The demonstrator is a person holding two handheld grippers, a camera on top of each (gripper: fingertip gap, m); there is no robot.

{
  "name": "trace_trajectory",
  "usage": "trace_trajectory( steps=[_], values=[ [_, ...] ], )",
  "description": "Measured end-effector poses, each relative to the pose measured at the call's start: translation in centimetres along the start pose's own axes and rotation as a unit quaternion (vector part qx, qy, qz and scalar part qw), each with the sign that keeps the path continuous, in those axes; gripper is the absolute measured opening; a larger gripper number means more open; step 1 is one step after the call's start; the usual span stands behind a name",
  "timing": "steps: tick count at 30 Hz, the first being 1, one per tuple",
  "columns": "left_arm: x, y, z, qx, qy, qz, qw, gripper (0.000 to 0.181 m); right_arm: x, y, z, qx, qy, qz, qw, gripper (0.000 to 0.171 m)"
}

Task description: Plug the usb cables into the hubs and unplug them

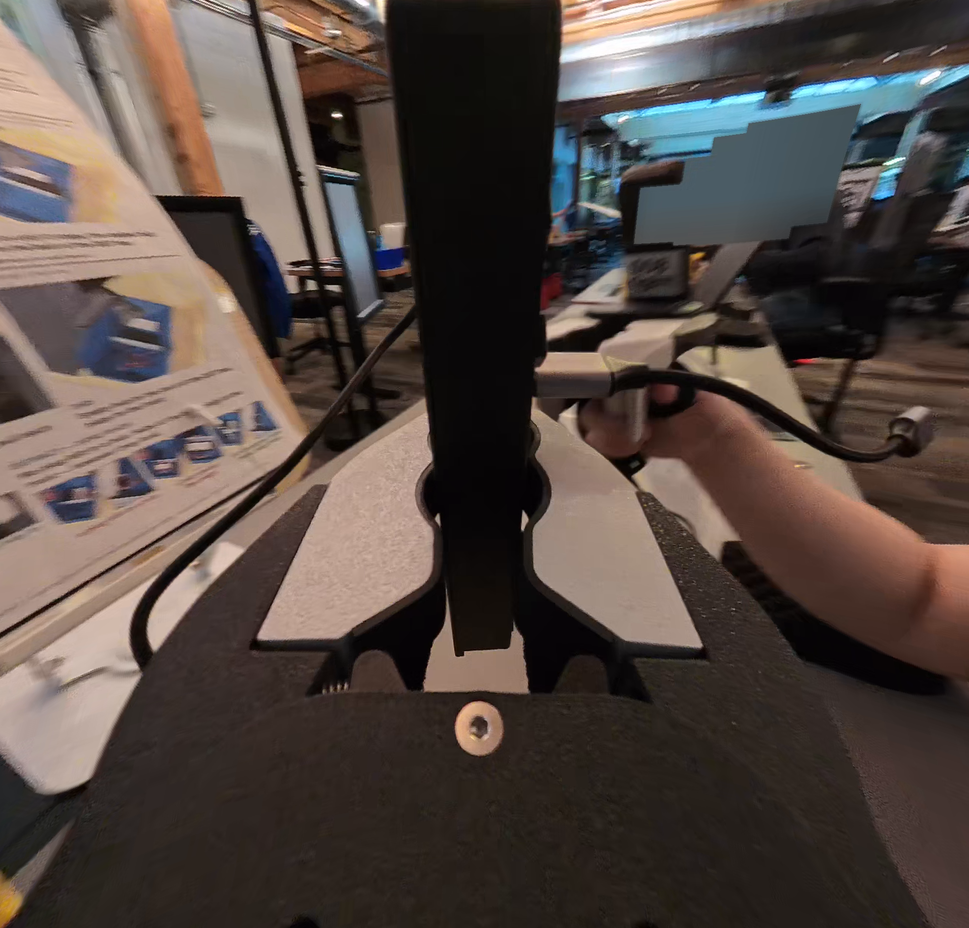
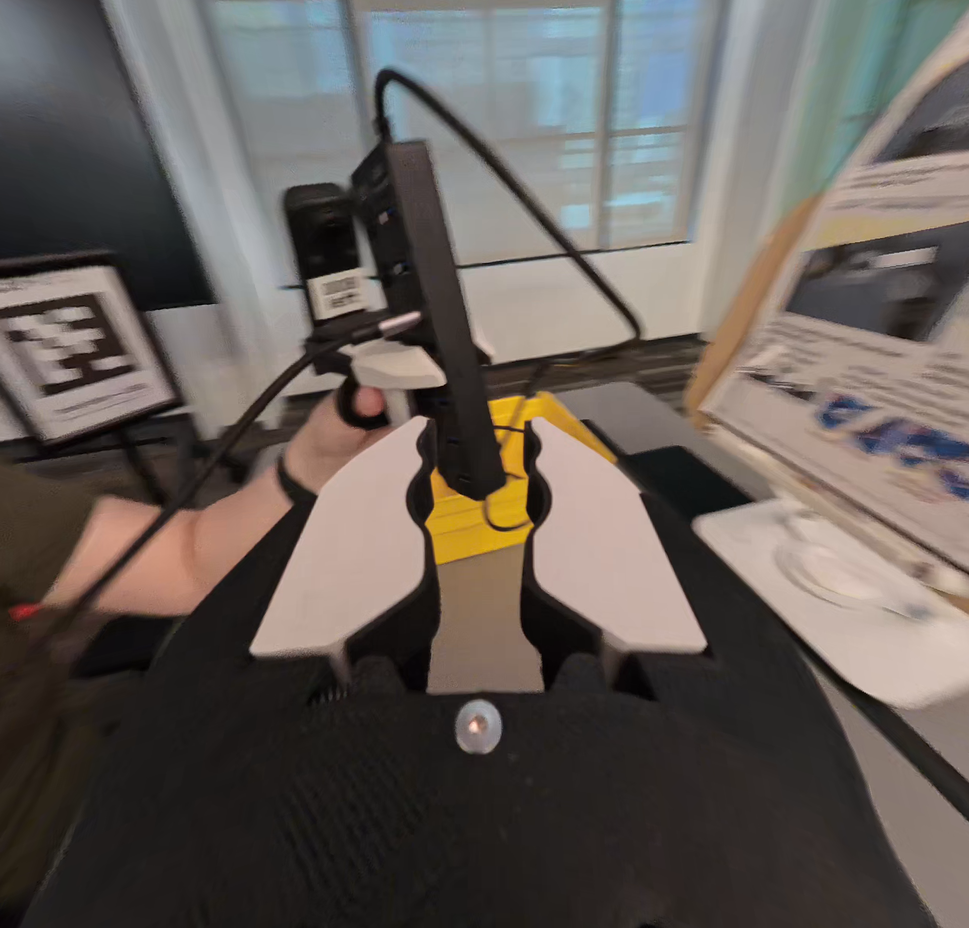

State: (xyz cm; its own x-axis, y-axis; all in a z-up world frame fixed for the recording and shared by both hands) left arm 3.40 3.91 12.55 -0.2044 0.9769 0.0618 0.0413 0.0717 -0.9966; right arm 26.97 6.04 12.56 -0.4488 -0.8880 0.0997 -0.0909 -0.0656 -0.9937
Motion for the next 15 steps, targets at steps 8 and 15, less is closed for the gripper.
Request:
trace_trajectory(
  steps=[8, 15],
  values=[
    [0.3, 1.2, -1.0, 0.036, -0.11, -0.057, 0.992, 0.025, 6.1, -7.8, 10.9, -0.151, 0.333, 0.195, 0.91, 0.032],
    [1.3, 2.5, -1.3, 0.056, -0.166, -0.031, 0.984, 0.026, 13.9, -8.6, 12.1, -0.229, 0.107, 0.085, 0.964, 0.011]
  ],
)
Point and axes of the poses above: each gripper's, where its closed fingertips meet, z back along the fingers, y out of its underside, x = y × z across the jaws, the point moved 10 cm from there along z, back along the fingers, and after that the axes turned 15 degrees about y, right-handed, at the moved point
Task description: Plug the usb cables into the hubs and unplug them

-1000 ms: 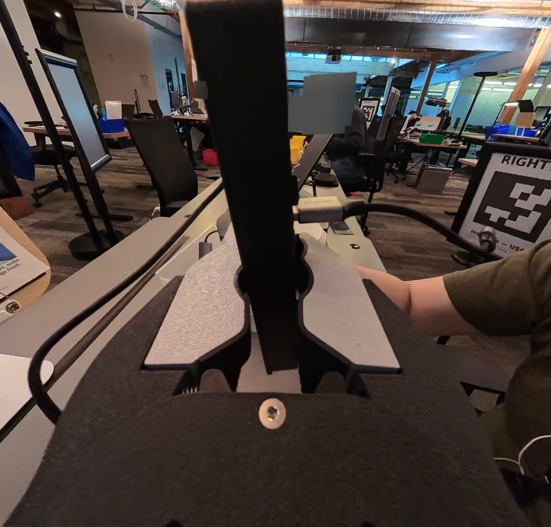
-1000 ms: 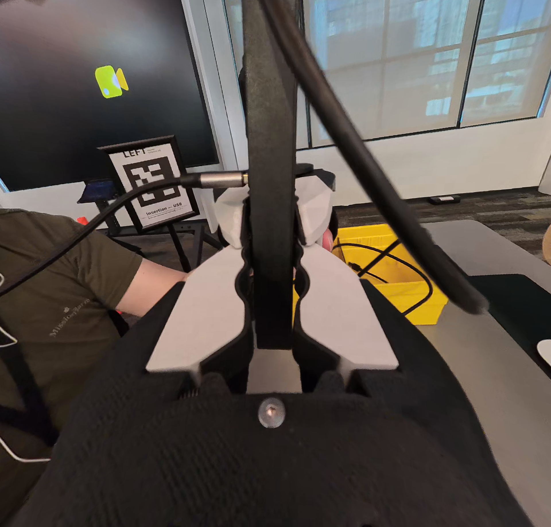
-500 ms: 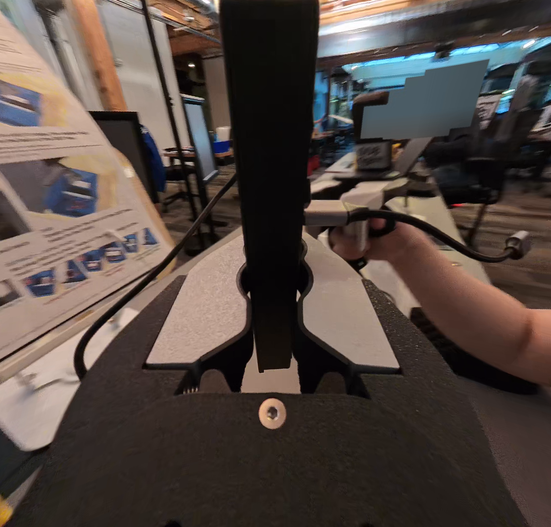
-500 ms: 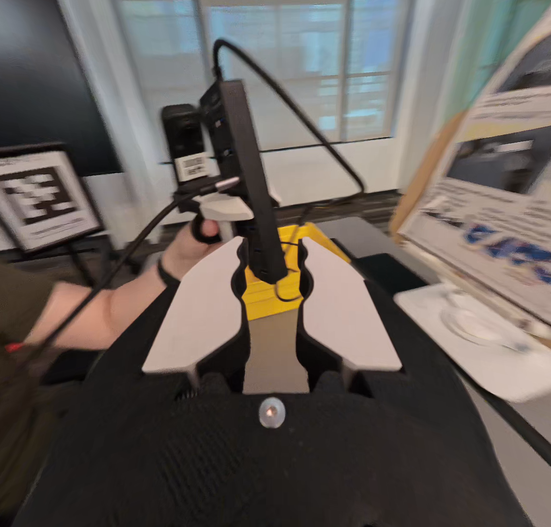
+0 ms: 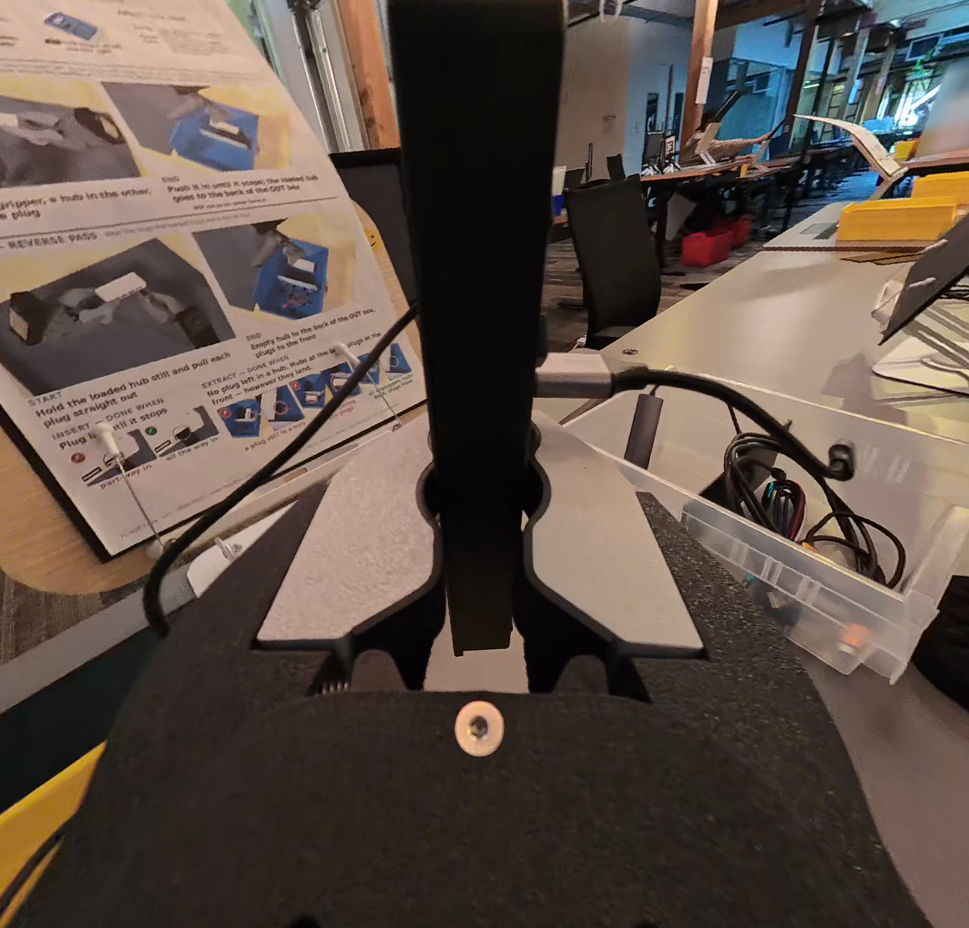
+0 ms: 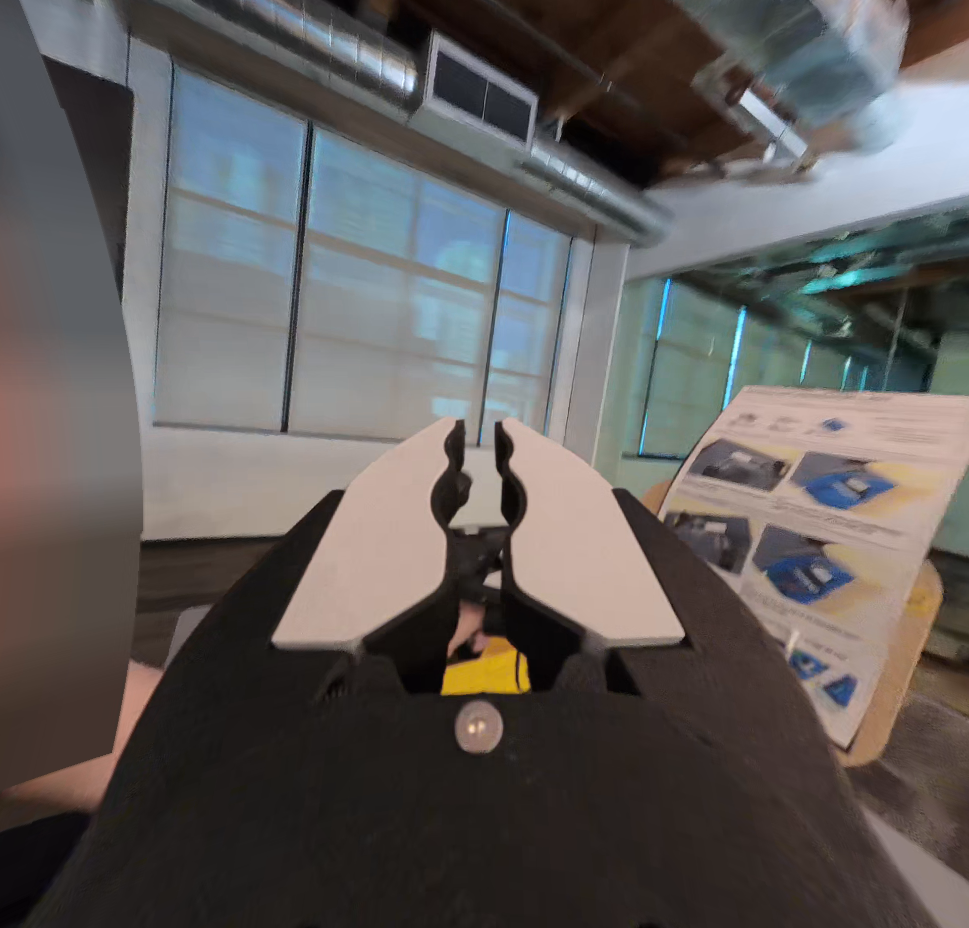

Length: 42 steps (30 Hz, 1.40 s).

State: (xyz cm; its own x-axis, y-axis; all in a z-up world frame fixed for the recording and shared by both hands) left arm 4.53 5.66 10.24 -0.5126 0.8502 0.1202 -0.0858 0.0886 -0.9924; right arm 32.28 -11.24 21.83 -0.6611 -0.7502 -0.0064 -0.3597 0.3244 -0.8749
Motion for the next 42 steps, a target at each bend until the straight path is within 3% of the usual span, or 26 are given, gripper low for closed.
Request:
trace_trajectory(
  steps=[3, 11, 20, 27, 42],
  values=[
    [0.3, 0.0, 0.2, -0.005, -0.005, 0.013, 1.0, 0.025, 1.6, 2.5, -2.4, 0.07, 0.034, 0.062, 0.995, 0.022],
    [-0.9, -1.1, 0.5, -0.017, -0.012, 0.001, 1.0, 0.025, 2.6, 8.9, -8.6, 0.149, 0.122, 0.155, 0.969, 0.033],
    [-1.4, -0.9, 0.0, -0.026, 0.011, 0.018, 0.999, 0.025, -0.2, 14.5, -12.6, 0.258, 0.171, 0.157, 0.938, 0.038],
    [-1.2, -0.4, -0.4, -0.029, 0.015, 0.026, 0.999, 0.025, -0.1, 16.1, -12.8, 0.25, 0.187, 0.18, 0.933, 0.025],
    [-0.1, -0.3, 0.1, -0.044, 0.025, 0.045, 0.998, 0.025, 0.2, 17.0, -13.7, 0.237, 0.187, 0.173, 0.937, 0.02]
  ],
)
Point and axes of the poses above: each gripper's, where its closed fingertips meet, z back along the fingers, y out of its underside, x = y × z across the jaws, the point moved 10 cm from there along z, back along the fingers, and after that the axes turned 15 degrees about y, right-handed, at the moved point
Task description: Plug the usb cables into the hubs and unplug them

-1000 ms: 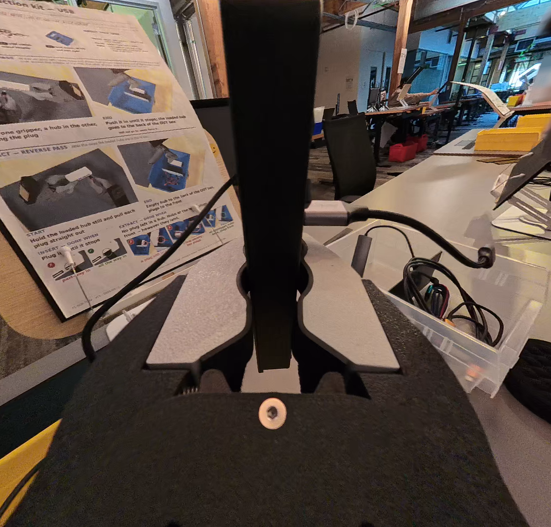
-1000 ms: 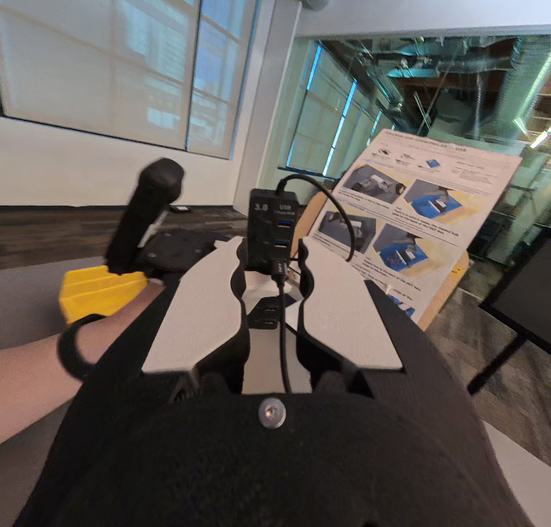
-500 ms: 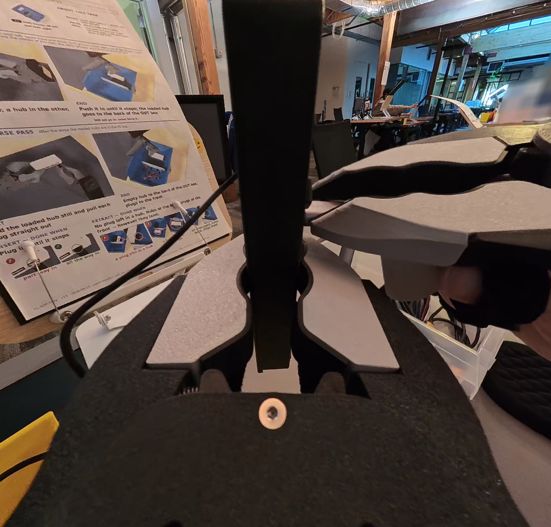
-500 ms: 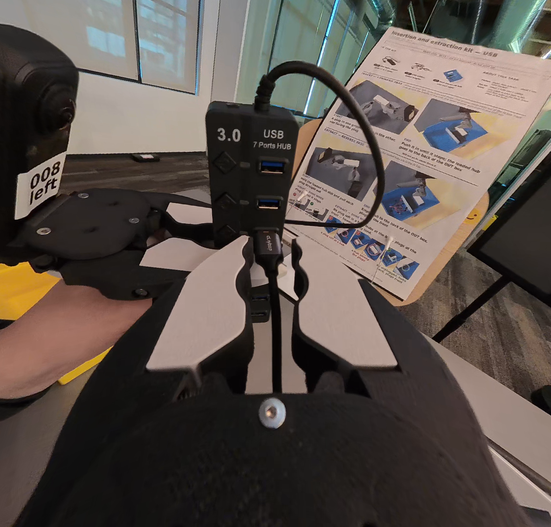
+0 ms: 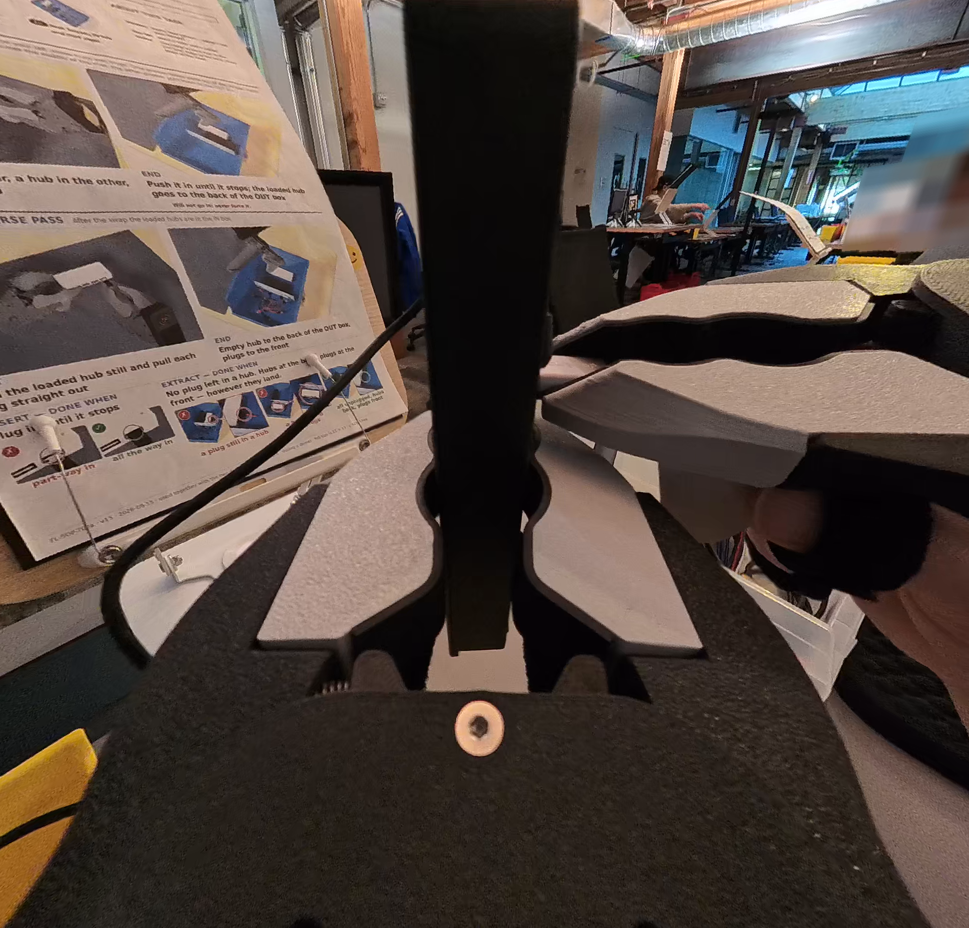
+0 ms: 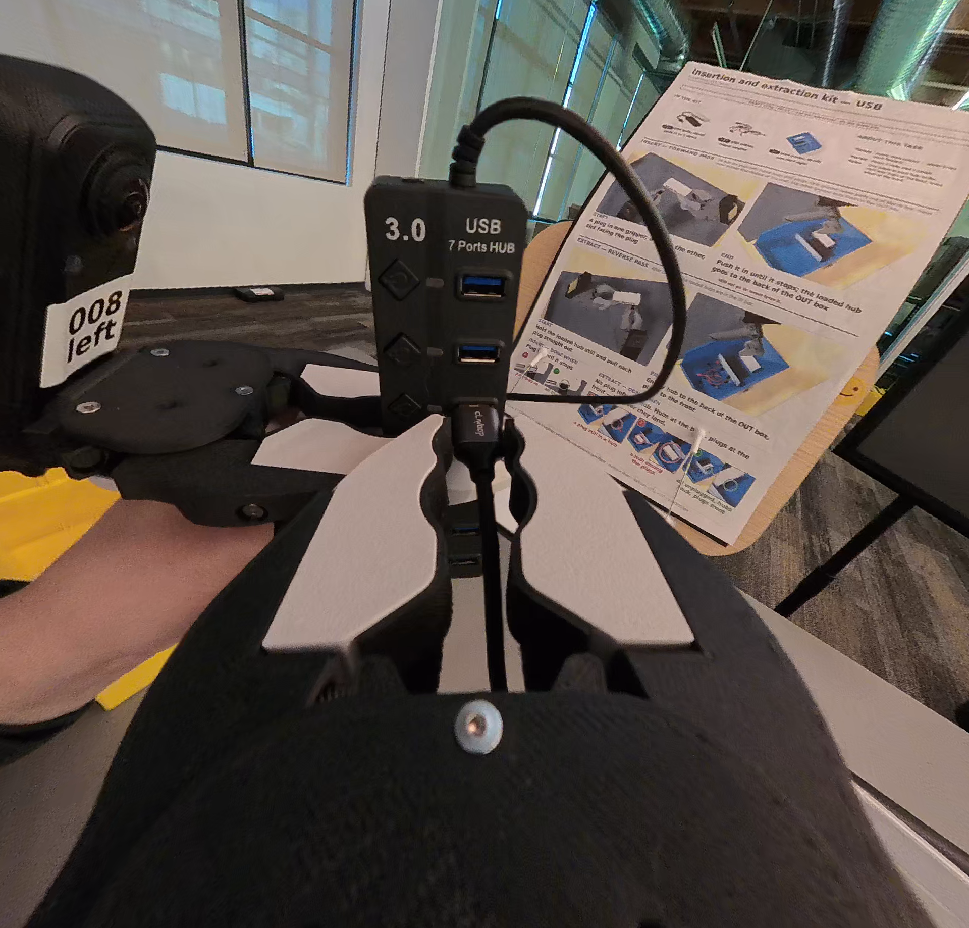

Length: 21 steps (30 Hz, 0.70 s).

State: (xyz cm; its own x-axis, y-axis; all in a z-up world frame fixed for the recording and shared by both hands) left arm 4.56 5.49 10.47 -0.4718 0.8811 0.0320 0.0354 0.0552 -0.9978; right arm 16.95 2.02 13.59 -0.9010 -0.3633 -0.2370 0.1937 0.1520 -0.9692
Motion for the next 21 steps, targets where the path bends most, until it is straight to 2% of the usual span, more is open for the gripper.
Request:
trace_trajectory(
  steps=[5, 15, 16, 17, 20, 21],
  values=[
    [1.0, -0.1, 0.8, -0.03, 0.016, 0.03, 0.999, 0.025, 1.9, -0.4, -0.4, -0.019, 0.043, 0.038, 0.998, 0.019],
    [2.2, -0.5, 1.9, -0.031, 0.016, 0.02, 0.999, 0.026, 3.1, -1.0, -0.7, -0.013, 0.054, 0.028, 0.998, 0.02],
    [3.1, -0.3, 2.6, -0.036, -0.029, 0.035, 0.998, 0.025, 2.8, -1.3, 0.2, -0.033, 0.067, 0.025, 0.997, 0.019],
    [4.6, -0.1, 3.8, -0.059, -0.036, 0.055, 0.996, 0.025, 2.1, -1.7, 1.4, -0.049, 0.079, 0.014, 0.996, 0.019],
    [8.4, -0.3, 7.8, -0.132, 0.031, 0.156, 0.978, 0.025, 0.2, -3.2, 4.4, -0.073, 0.061, -0.02, 0.995, 0.019],
    [8.9, -0.4, 8.9, -0.147, 0.02, 0.156, 0.977, 0.025, -0.3, -3.6, 5.2, -0.07, 0.056, -0.018, 0.996, 0.019]
  ],
)
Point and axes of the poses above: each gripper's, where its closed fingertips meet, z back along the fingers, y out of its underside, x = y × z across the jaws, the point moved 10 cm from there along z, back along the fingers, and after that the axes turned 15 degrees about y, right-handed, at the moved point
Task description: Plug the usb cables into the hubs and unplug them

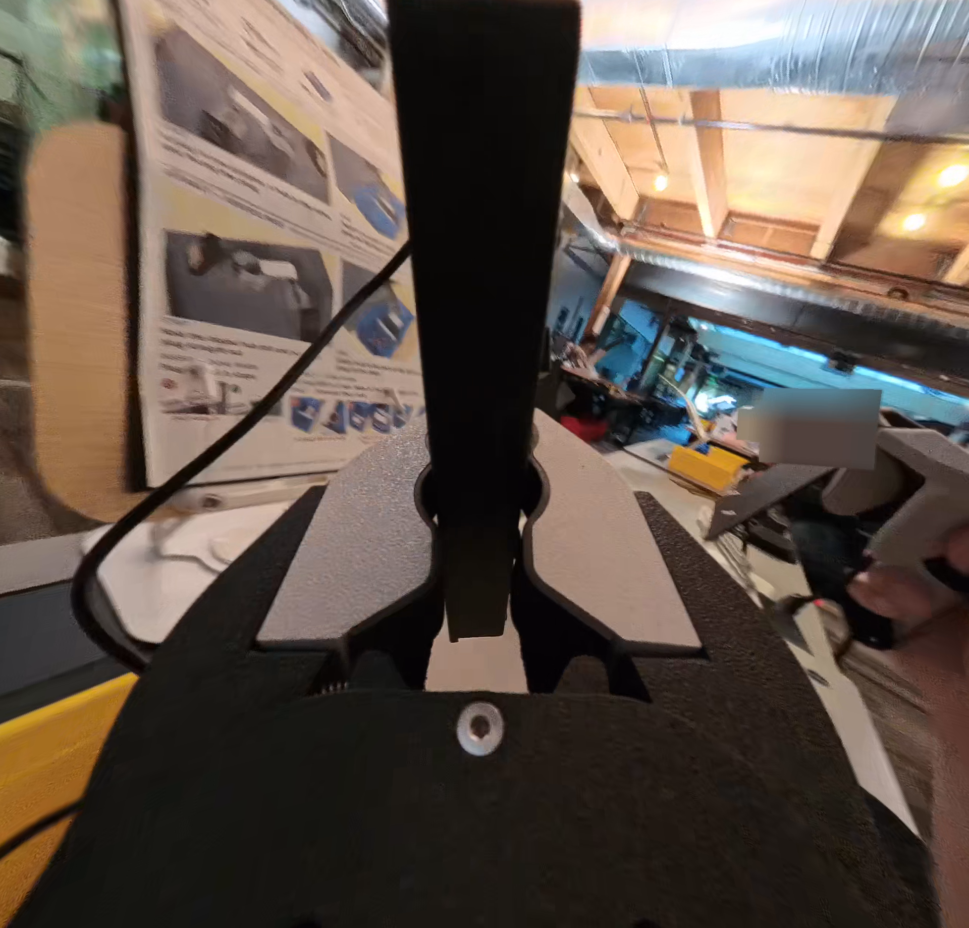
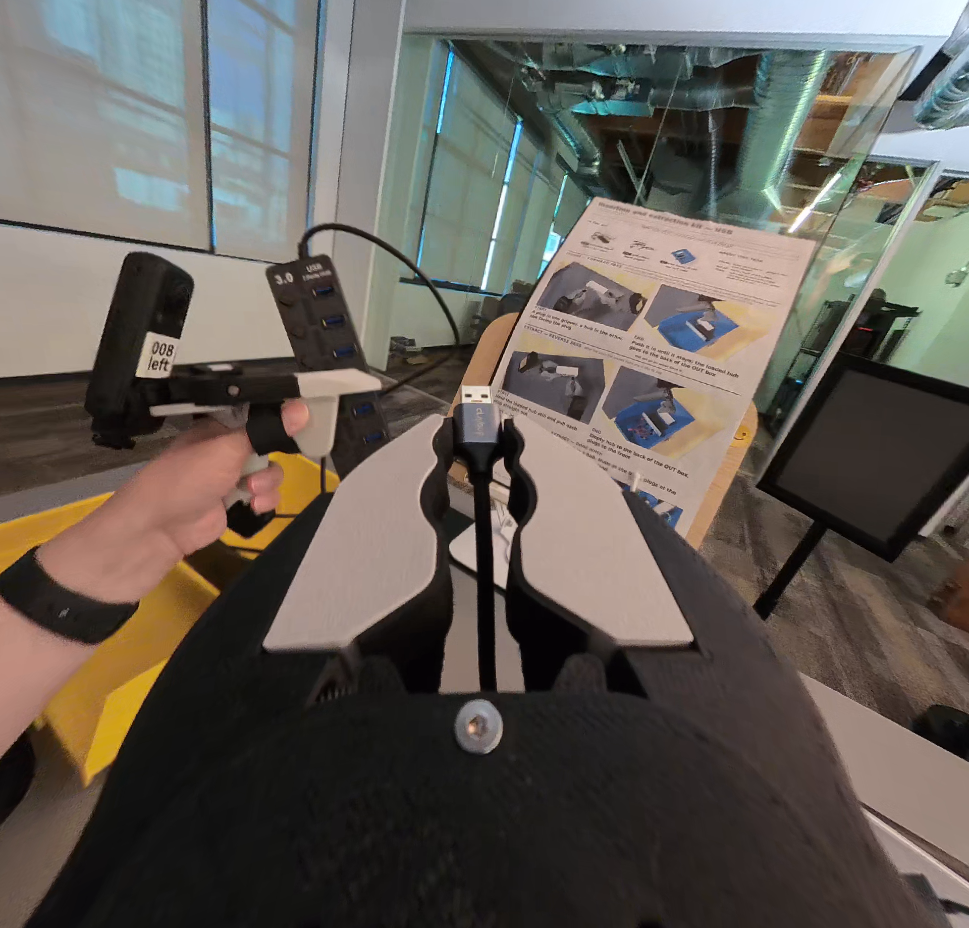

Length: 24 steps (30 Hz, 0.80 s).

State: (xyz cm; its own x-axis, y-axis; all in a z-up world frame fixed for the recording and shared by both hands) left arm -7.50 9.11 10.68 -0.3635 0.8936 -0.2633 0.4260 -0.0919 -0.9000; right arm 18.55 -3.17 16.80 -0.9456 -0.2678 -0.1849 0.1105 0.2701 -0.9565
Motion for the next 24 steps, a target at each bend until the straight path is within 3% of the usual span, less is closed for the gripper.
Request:
trace_trajectory(
  steps=[4, 7, 9, 13, 19, 24],
  values=[
    [-0.6, -0.8, 0.7, 0.029, 0.022, -0.032, 0.999, 0.025, -3.3, -1.0, 1.6, 0.029, -0.049, 0.041, 0.998, 0.019],
    [-1.3, -0.6, -0.1, 0.04, 0.057, -0.022, 0.997, 0.025, -9.1, -0.1, 2.0, 0.087, -0.06, 0.051, 0.993, 0.019],
    [-1.7, -0.4, -0.7, 0.049, 0.081, -0.016, 0.995, 0.025, -12.7, 1.6, 2.4, 0.126, -0.174, 0.008, 0.977, 0.019],
    [-3.0, -0.2, -2.1, 0.07, 0.117, -0.019, 0.991, 0.025, -18.5, 8.0, 2.8, 0.177, -0.216, -0.115, 0.953, 0.019],
    [-5.0, 0.2, -3.6, 0.102, 0.141, -0.039, 0.984, 0.025, -19.3, 17.8, 4.7, 0.325, -0.191, -0.067, 0.924, 0.019],
    [-6.4, 0.6, -4.7, 0.126, 0.158, -0.051, 0.978, 0.025, -18.4, 20.1, 3.9, 0.327, -0.195, -0.084, 0.921, 0.027]
  ],
)
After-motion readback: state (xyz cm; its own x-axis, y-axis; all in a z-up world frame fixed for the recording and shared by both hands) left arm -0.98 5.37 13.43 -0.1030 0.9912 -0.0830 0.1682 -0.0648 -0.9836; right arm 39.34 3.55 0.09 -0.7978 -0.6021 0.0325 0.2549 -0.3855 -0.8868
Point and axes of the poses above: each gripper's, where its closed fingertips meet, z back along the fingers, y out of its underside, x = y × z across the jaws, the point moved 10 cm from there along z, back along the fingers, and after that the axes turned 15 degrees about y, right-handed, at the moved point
